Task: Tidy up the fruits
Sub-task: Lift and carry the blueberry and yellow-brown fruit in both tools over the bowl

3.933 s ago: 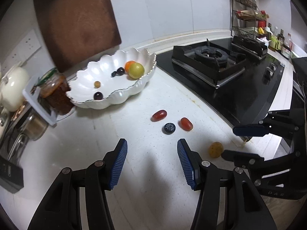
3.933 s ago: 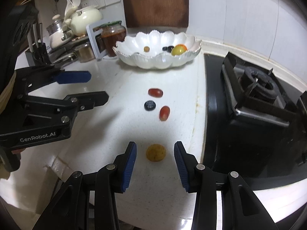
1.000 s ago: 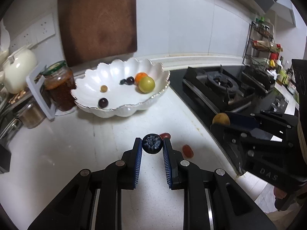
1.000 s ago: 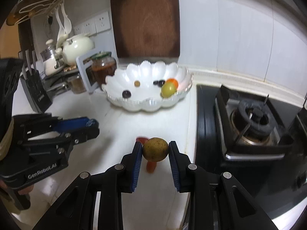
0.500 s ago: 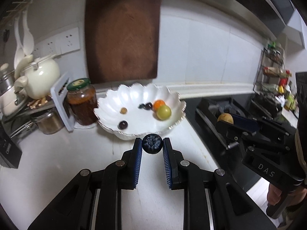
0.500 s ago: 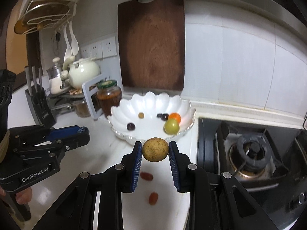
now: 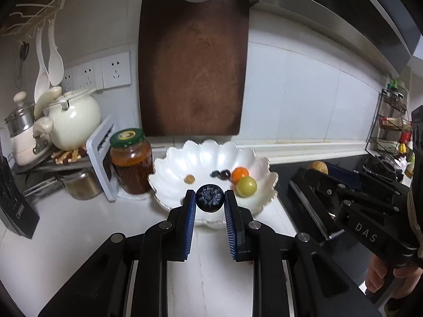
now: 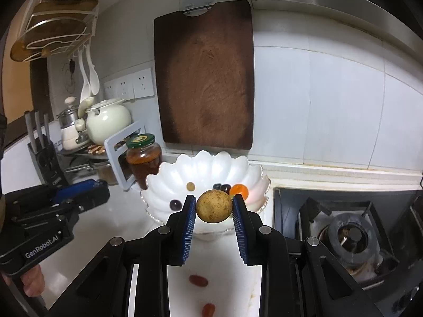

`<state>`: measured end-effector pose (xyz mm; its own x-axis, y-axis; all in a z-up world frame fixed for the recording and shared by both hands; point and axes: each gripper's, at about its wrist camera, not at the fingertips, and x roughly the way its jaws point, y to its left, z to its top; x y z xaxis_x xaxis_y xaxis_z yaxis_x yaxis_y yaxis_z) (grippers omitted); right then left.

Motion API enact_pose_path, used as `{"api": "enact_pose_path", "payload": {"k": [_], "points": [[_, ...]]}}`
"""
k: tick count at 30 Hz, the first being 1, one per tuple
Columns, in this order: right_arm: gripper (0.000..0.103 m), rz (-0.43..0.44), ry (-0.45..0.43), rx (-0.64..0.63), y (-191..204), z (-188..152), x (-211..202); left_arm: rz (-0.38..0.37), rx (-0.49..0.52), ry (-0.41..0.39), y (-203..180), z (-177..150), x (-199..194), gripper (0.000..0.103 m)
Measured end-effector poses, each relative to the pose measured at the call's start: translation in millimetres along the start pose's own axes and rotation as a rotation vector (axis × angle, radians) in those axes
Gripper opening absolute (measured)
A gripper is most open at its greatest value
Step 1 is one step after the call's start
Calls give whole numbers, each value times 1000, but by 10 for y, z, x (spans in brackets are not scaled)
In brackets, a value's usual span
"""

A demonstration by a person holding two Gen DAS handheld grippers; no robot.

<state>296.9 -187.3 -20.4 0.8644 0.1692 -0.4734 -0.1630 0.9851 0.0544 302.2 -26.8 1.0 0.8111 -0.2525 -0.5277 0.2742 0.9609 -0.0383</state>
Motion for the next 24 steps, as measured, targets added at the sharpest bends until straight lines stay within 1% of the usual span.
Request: {"api": "enact_pose_path", "payload": {"k": [4, 10, 15, 19, 24], "points": [[30, 2, -1, 4, -17, 86, 89, 9, -2, -13, 18, 102, 58, 23], [30, 3, -2, -1, -28, 229, 230, -5, -16, -3, 49, 224, 191, 23], [30, -3, 14, -12, -37, 350, 428, 2, -38, 10, 113, 331, 353, 23], [30, -1, 31, -8, -61, 436, 590, 15, -43, 26, 162, 416, 506, 23], [30, -5, 76, 2, -110, 525, 836, 25, -43, 60, 201, 520, 720, 23]]}}
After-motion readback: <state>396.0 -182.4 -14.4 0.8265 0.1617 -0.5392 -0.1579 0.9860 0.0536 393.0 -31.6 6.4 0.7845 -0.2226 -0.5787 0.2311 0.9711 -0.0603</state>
